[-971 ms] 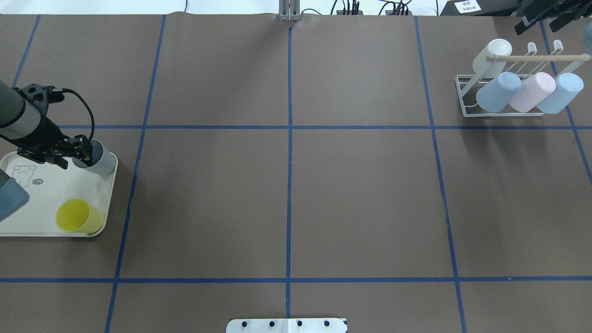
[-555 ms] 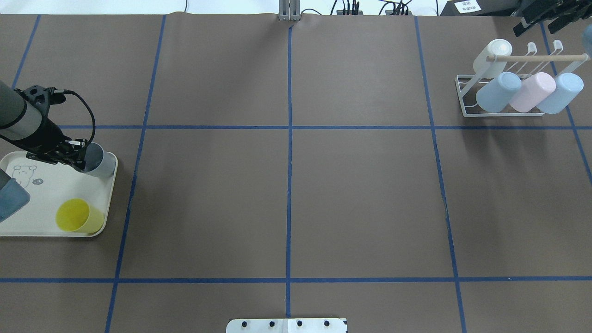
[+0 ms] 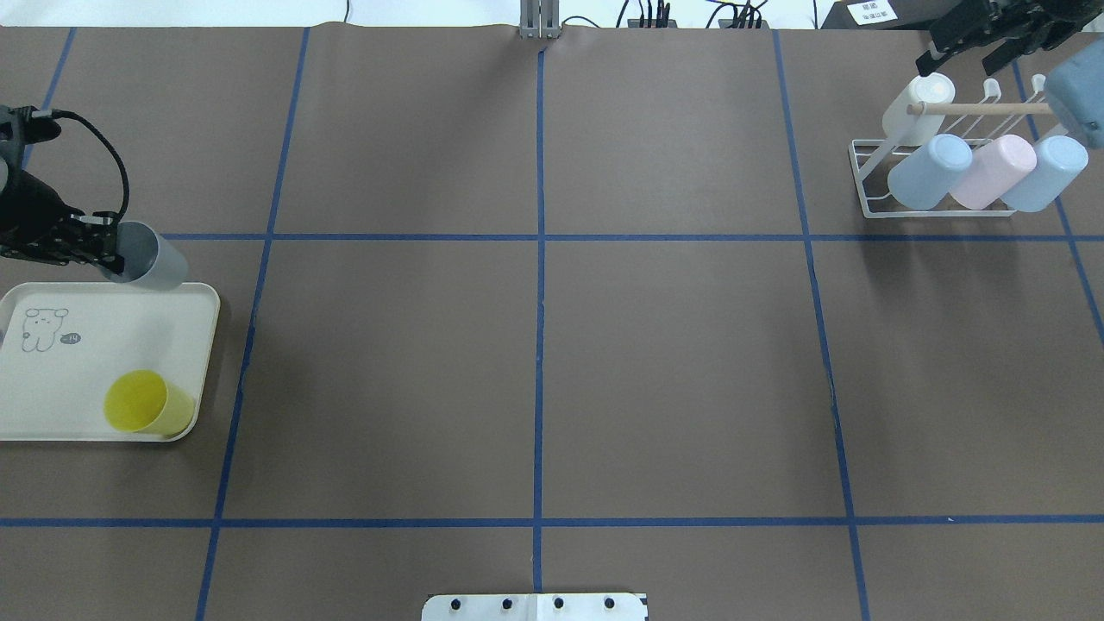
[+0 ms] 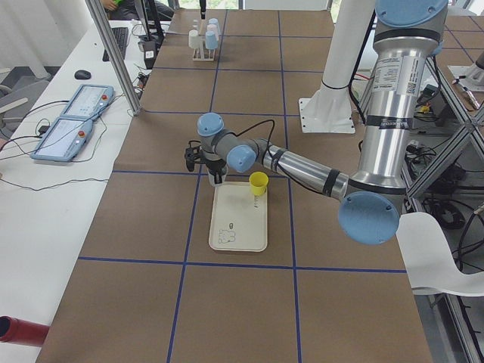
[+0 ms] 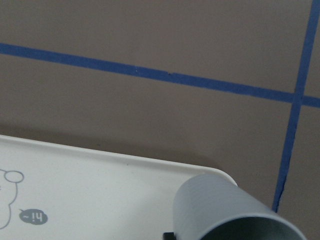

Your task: Transfer IKEA cup to right arm and place on rack

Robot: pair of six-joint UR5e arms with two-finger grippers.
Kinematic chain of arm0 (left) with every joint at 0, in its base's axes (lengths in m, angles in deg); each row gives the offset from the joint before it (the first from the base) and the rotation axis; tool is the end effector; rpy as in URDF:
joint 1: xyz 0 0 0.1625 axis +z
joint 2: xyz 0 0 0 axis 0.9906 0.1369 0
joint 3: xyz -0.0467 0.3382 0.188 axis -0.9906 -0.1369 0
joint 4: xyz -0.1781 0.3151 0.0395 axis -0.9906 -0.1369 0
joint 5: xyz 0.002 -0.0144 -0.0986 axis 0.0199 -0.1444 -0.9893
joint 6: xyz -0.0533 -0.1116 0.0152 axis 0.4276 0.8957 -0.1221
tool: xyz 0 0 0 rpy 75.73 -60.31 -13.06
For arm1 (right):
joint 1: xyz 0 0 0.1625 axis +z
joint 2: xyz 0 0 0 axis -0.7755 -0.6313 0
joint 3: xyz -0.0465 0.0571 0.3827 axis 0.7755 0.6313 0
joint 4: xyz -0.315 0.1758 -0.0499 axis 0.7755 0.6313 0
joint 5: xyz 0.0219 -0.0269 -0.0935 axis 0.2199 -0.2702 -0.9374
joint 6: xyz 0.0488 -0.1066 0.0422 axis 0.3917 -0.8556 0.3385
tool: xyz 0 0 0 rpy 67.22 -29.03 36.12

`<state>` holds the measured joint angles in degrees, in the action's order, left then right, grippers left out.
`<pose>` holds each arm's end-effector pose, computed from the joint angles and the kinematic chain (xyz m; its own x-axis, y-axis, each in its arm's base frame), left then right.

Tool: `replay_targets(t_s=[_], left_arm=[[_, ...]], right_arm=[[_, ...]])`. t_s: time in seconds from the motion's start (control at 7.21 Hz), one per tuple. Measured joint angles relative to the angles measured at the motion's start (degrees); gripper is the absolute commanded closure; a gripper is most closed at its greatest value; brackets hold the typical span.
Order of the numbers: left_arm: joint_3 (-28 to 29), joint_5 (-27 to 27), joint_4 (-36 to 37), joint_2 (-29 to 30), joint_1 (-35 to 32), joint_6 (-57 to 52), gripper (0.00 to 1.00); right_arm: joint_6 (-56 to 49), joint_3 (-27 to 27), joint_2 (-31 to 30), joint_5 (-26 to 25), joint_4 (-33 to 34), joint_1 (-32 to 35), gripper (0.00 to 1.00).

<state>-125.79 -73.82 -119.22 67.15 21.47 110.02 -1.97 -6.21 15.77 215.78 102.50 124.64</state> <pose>0.1973 -0.4571 0.4594 0.6146 -0.1743 -0.7694 0.1466 0.9835 -0.1057 -0.1287 -0.5810 0.3597 0.5723 -0.1580 0.8047 0.0097 0.9825 0.1861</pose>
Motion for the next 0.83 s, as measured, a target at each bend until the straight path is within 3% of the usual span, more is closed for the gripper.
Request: replay_targets(t_s=[0.55, 0.83], left_arm=[[-5.81, -0.85, -0.07, 8.04, 3.07, 18.96, 1.00], [-6.08, -5.20, -0.56, 13.19, 6.96, 27.97, 1.00]], right_arm=[[23.04, -10.91, -0.14, -3.32, -2.50, -9.89, 0.01], [42.29, -12.46, 0.26, -7.17, -16.05, -17.20, 0.03]])
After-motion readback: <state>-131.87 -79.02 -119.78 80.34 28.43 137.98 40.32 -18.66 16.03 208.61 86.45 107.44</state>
